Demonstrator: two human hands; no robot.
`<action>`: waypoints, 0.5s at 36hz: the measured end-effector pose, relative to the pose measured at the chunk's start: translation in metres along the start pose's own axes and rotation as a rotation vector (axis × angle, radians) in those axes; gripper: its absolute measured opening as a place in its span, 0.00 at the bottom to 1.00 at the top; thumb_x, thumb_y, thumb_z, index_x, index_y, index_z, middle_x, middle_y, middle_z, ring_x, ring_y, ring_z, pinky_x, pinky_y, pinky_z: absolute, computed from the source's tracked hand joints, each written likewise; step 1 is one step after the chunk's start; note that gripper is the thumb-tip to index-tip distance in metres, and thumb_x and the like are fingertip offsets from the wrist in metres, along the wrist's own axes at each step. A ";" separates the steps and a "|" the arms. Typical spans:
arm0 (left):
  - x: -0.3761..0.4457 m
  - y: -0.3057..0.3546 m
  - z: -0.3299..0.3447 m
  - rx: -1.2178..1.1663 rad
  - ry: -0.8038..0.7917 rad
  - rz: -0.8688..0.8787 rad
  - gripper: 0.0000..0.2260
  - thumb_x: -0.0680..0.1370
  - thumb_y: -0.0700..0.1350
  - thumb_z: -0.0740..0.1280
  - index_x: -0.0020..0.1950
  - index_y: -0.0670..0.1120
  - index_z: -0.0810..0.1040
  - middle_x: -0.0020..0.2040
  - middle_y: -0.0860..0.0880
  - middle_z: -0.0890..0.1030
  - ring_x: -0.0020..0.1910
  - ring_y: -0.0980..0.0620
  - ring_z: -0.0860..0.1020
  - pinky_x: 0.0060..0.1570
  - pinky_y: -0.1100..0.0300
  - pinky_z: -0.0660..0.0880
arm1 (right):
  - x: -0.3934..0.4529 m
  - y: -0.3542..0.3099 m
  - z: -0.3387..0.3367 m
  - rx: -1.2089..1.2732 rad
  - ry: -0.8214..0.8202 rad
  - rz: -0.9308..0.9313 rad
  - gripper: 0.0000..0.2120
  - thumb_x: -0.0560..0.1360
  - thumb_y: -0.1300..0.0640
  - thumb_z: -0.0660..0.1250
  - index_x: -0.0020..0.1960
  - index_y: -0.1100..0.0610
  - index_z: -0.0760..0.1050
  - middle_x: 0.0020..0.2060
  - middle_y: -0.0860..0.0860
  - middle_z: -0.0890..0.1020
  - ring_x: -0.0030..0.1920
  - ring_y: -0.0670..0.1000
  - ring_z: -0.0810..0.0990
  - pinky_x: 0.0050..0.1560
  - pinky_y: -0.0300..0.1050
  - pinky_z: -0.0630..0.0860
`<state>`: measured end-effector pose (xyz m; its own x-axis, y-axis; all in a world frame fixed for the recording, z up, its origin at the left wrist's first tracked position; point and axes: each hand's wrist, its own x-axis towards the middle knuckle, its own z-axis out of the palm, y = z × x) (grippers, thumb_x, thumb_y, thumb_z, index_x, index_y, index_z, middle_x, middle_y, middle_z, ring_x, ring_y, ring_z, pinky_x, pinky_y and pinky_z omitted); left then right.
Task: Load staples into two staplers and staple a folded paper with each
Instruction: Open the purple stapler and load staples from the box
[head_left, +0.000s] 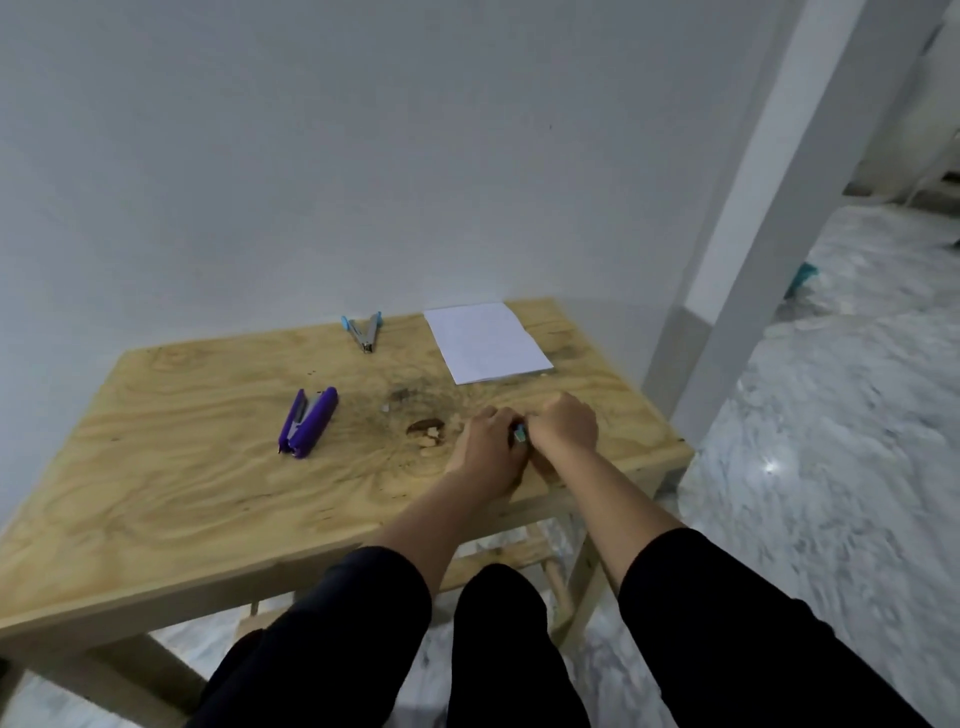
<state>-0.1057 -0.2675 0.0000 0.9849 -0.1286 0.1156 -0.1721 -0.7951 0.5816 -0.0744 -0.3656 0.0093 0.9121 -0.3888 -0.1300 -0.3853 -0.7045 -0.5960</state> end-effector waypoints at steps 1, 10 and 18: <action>0.002 -0.001 -0.001 0.001 0.008 -0.004 0.12 0.76 0.45 0.63 0.58 0.43 0.75 0.56 0.42 0.76 0.54 0.42 0.74 0.48 0.57 0.68 | 0.000 -0.003 0.000 0.020 -0.010 -0.002 0.19 0.71 0.52 0.65 0.59 0.59 0.74 0.57 0.58 0.78 0.58 0.59 0.76 0.46 0.45 0.72; 0.008 -0.021 -0.011 -0.102 0.062 -0.055 0.16 0.72 0.49 0.72 0.58 0.46 0.79 0.52 0.47 0.82 0.50 0.49 0.77 0.50 0.60 0.72 | -0.002 -0.009 -0.005 0.121 -0.087 -0.053 0.09 0.72 0.61 0.66 0.50 0.60 0.80 0.49 0.56 0.82 0.48 0.56 0.80 0.41 0.44 0.78; 0.009 -0.035 -0.015 -0.123 0.076 -0.083 0.13 0.72 0.47 0.72 0.55 0.47 0.78 0.50 0.47 0.82 0.52 0.50 0.77 0.53 0.56 0.76 | 0.007 -0.003 -0.009 0.231 -0.047 -0.038 0.09 0.73 0.59 0.70 0.51 0.60 0.81 0.54 0.56 0.82 0.54 0.54 0.79 0.45 0.42 0.75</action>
<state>-0.0912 -0.2320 -0.0068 0.9925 -0.0167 0.1207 -0.0955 -0.7219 0.6854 -0.0680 -0.3715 0.0174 0.9329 -0.3329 -0.1372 -0.3131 -0.5617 -0.7658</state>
